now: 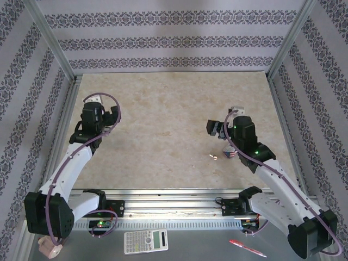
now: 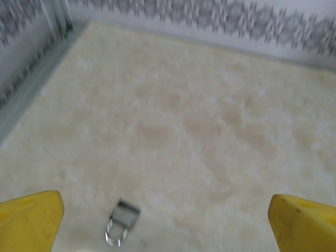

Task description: Unlock with the key

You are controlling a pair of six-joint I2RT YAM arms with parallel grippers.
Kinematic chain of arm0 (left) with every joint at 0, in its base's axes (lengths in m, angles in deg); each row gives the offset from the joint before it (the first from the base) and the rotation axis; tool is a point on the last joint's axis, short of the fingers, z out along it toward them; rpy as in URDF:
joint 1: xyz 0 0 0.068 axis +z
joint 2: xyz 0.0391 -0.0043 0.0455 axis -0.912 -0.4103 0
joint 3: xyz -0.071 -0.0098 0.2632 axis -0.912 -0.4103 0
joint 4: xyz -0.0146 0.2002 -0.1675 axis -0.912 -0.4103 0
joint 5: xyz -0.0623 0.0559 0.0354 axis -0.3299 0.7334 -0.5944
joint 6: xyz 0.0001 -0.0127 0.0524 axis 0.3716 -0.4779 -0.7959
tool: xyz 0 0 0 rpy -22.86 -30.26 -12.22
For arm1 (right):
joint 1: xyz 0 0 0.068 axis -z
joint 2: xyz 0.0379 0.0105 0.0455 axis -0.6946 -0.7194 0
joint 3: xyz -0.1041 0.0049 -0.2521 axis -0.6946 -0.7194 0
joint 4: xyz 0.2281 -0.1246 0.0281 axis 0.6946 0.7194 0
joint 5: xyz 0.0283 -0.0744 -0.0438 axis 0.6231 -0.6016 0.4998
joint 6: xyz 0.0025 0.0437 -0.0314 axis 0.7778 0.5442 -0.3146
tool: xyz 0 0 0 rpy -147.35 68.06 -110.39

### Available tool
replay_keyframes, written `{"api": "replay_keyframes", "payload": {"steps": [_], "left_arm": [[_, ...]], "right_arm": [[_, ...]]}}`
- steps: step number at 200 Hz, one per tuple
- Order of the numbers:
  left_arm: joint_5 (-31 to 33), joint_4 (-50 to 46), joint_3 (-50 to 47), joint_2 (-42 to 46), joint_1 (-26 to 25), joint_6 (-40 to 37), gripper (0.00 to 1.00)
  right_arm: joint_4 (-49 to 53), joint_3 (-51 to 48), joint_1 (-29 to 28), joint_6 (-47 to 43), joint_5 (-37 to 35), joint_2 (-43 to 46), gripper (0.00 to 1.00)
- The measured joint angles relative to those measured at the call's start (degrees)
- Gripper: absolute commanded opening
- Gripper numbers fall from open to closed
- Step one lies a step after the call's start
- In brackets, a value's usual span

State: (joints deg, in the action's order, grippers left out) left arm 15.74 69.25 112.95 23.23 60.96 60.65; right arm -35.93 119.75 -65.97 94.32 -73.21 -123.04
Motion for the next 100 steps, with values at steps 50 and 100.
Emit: {"api": "replay_keyframes", "payload": {"steps": [50,100], "left_arm": [[-8.04,-3.69,-5.01,7.43,-1.60,4.55,1.00],[-12.15,-1.88,-7.28,14.78,-7.37,5.03,1.00]], "right_arm": [[15.19,0.98,-2.69,9.05,-0.02,-0.76,0.86],[17.79,-4.37,-2.69,16.65,0.31,-3.63,0.64]]}}
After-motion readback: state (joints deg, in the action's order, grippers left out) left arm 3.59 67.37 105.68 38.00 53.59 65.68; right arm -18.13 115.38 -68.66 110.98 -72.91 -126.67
